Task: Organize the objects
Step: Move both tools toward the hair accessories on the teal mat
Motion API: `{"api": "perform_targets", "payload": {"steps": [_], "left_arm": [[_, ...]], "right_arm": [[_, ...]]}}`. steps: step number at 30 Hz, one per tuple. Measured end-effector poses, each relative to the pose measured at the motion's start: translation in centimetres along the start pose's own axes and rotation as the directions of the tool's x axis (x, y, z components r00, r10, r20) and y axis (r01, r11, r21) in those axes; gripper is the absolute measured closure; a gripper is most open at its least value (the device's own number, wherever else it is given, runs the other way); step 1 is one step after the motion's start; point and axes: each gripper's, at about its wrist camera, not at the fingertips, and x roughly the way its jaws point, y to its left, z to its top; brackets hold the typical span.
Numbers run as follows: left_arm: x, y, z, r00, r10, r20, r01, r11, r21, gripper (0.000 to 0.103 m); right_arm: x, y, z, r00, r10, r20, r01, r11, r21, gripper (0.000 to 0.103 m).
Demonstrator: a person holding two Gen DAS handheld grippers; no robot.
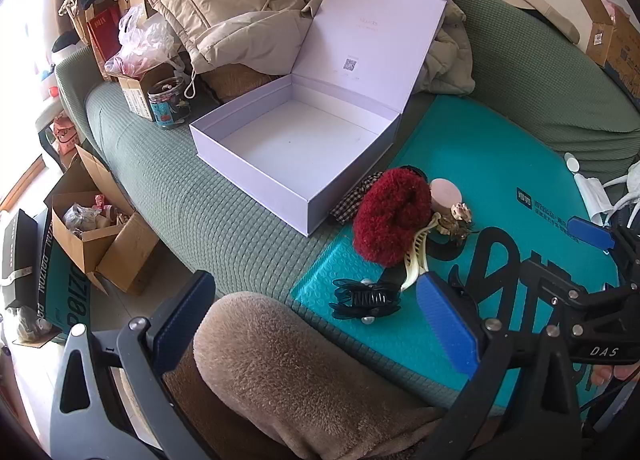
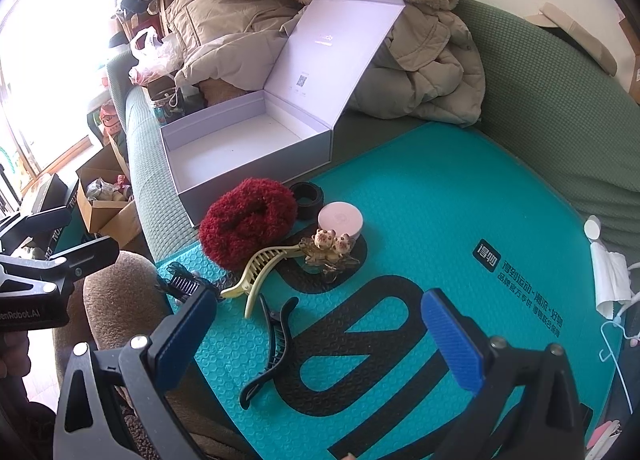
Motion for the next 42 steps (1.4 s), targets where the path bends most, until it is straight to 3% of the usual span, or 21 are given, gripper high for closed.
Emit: {"api": "perform_targets", "payload": {"steps": [29,42], "left_arm": [[-0.1,0.6,-0.1,1.0,-0.01,-0.005,0.01,1.0,-0.007,0.002],[1.6,0.4,-1.0,0.998,-0.029,-0.048,0.028,0.999,-0.015,0.002]], "right_arm": [[-0.2,0.8,0.3,1.0,0.018,-0.005,-0.018,0.999,-0.037,0.001],[0.9,1.0,-0.7,0.999,0.032,-0.034,-0.033,0.999,-0.04,0.001]]}}
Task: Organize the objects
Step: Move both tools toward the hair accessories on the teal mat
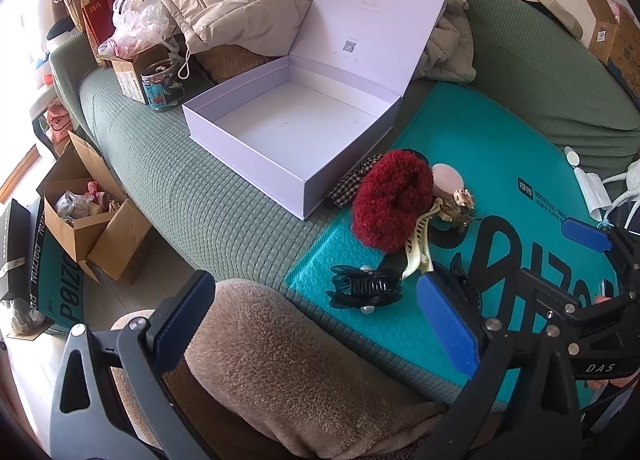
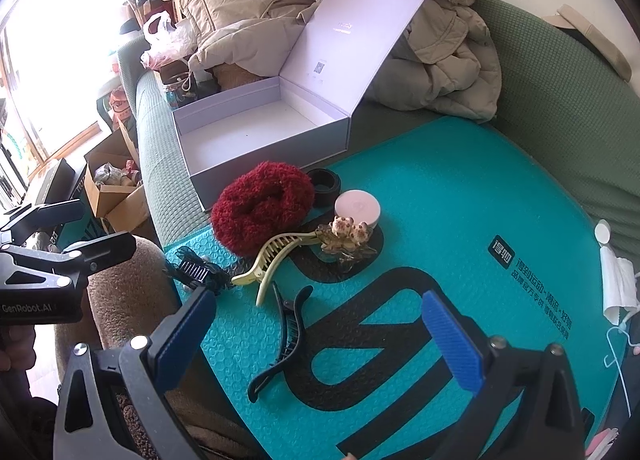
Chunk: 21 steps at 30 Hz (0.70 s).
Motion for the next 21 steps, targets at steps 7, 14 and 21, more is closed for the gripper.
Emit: {"api": "perform_targets", "payload": {"steps": [7,14,21], "left_arm": [[1.6,-0.1,-0.3,0.999,-0.024,-0.035,0.024,1.0,0.003,0.002],[3.1,-0.2,-0.2,0.997,-0.038,-0.061,0.038,0.999,-0.001,0.003],[4.7,-0.7,-0.1,0.992,-0.072,-0.099,0.073,0.997,0.002,0.004]], "right_arm": [[1.4,-0.3,-0.6,0.999,0.014,-0.032,-0.014,1.0,0.016,0.001],[2.9,-0.5,-0.9,0.997,0.039,-0.062,-0.038,0.999,0.022,0.001],[4.1,-0.3,-1.2,0.994,0.068,-0.088,-0.067,0.998,0.012,0.001]]}}
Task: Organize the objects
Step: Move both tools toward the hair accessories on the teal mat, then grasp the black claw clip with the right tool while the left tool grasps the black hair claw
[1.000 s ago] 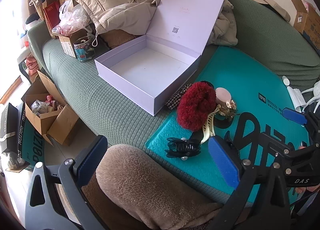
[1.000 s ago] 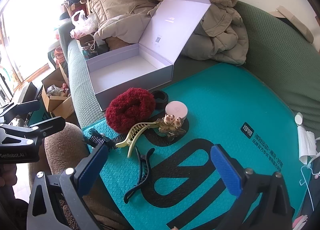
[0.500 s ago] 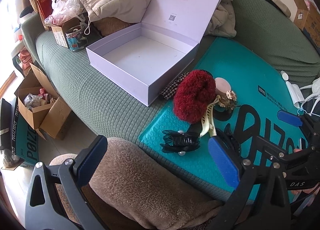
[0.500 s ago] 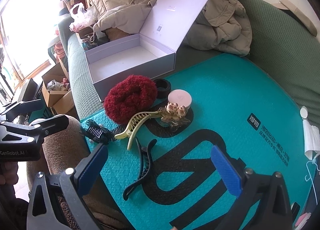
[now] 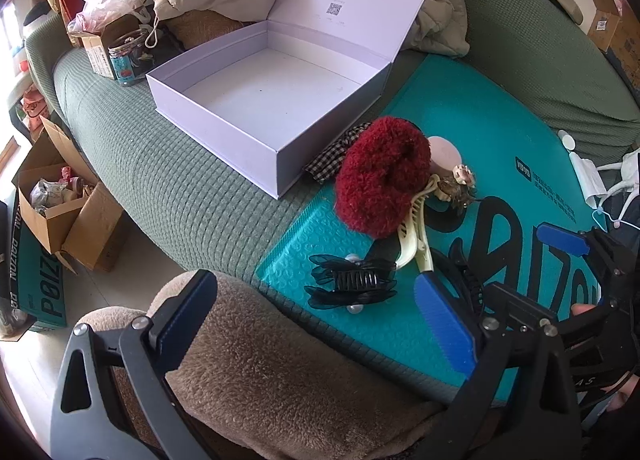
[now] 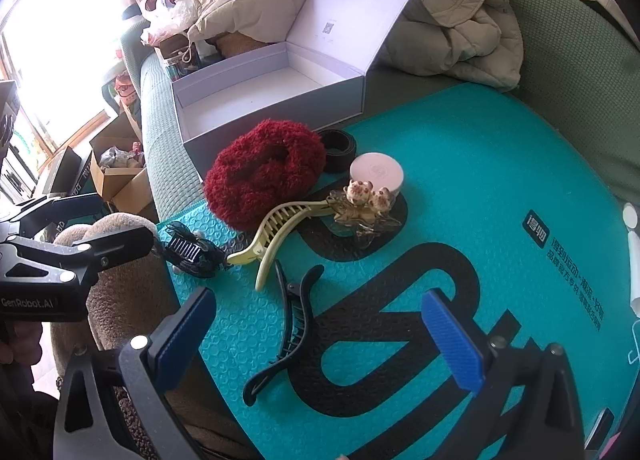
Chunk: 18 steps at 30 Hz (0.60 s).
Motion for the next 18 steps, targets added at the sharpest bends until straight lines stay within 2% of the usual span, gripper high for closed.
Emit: {"api": "perform_targets", "payload": {"steps": [14,16,18], "left_arm": [[3.9,-0.9,-0.5,0.995,-0.005,-0.098,0.008,1.0,0.029,0.005],[4.5,-1.0,-0.6,0.994,-0.005,-0.113,0.009,0.999,0.035,0.006],[4.9,-1.2,-0.7,0.993,-0.002,-0.121,0.008,0.999,0.044,0.006]], "right_arm": [[2.4,-0.2,-0.7,0.997,0.016,-0.075,-0.017,1.0,-0.002,0.004],[2.7,-0.1,-0.9,0.996,0.014,-0.089,-0.014,1.0,-0.006,0.016],[3.0,-0.1,-1.0,0.994,0.014,-0.108,-0.015,1.0,-0.01,0.022]]}}
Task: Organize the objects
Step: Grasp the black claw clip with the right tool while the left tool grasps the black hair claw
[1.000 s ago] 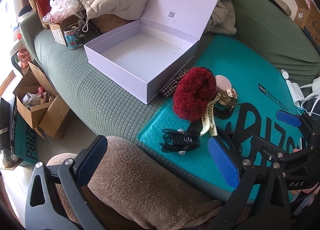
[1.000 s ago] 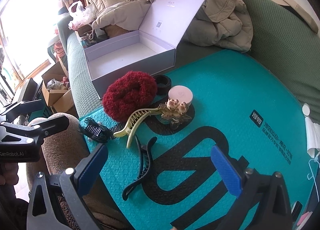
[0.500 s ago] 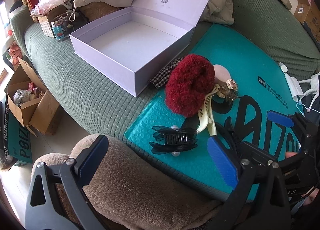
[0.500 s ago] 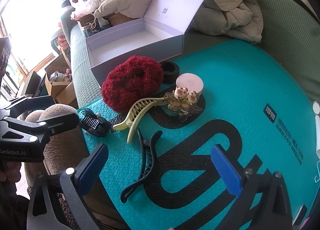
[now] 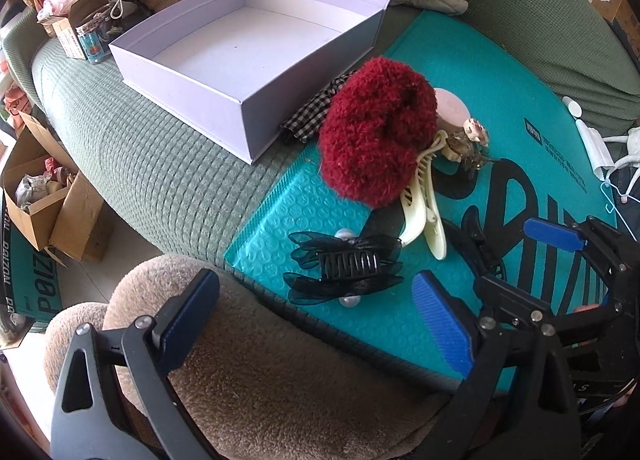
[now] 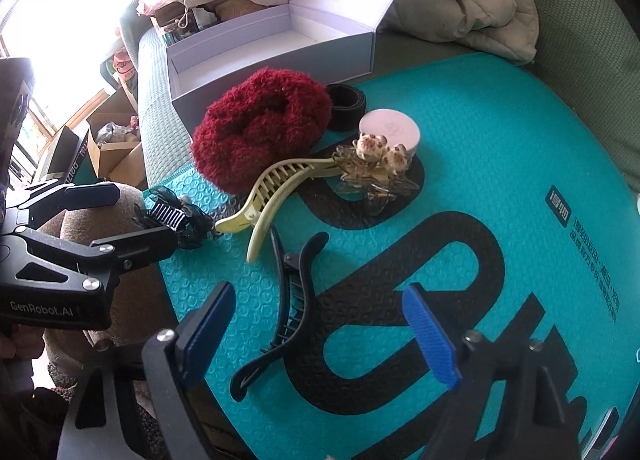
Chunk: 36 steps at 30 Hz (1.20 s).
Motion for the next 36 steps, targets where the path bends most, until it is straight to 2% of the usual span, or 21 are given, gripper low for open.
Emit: {"api": "perform_targets", "payload": {"steps": [5,7,10,14,16,19,22,26,27,30,36], "left_arm": [[1.2,-0.4,0.0,1.0,0.012,-0.006,-0.012,1.0,0.017,0.008],[1.6,-0.7,-0.1,1.0,0.027,-0.01,-0.026,0.999,0.032,0.008],[2.2,-1.0,-0.2,1.0,0.023,-0.017,-0.023,0.999,0.045,0.009],[3.0,-1.2,-0.2,1.0,0.017,-0.02,-0.016,0.999,0.047,0.016],[3.2,-1.2,-0.3,1.0,0.02,-0.015,-0.019,0.999,0.049,0.019],[3.5,-1.1,-0.3,1.0,0.028,-0.003,-0.028,0.998,0.052,0.027],[3.5,-0.9,-0.4,1.0,0.025,0.009,-0.025,0.999,0.048,0.045],[3.5,-0.4,-0.6,1.0,-0.014,0.023,0.013,0.999,0.038,0.057],[2.5,0.3,-0.3,1.0,-0.016,0.02,0.016,0.999,0.038,0.059],[2.3,0.5,-0.4,0.999,-0.031,0.023,0.03,0.999,0.045,0.063],[1.5,1.0,-0.7,0.998,-0.045,0.048,0.042,0.997,0.061,0.063]], "right_arm": [[0.7,0.0,-0.4,0.999,0.016,-0.033,-0.016,1.0,-0.008,0.033],[1.0,-0.1,-0.5,0.998,0.016,-0.053,-0.016,1.0,-0.005,0.044],[1.3,-0.3,-0.7,0.997,0.022,-0.07,-0.022,1.0,-0.001,0.05],[1.4,-0.5,-0.9,0.997,0.03,-0.075,-0.03,1.0,0.006,0.062],[1.4,-0.5,-1.0,0.997,0.027,-0.073,-0.027,1.0,0.005,0.072],[1.3,-0.4,-1.1,0.997,0.037,-0.075,-0.037,0.999,0.0,0.079],[1.3,-0.3,-1.2,0.996,0.043,-0.074,-0.043,0.999,-0.009,0.083],[1.4,-0.3,-1.2,0.996,0.044,-0.072,-0.045,0.999,-0.008,0.083],[1.4,-0.4,-1.3,0.996,0.046,-0.071,-0.047,0.999,-0.006,0.083],[1.2,-0.4,-1.3,0.997,0.048,-0.066,-0.048,0.999,-0.003,0.083],[0.8,-0.7,-1.3,0.997,0.046,-0.054,-0.046,0.999,0.002,0.084]]}}
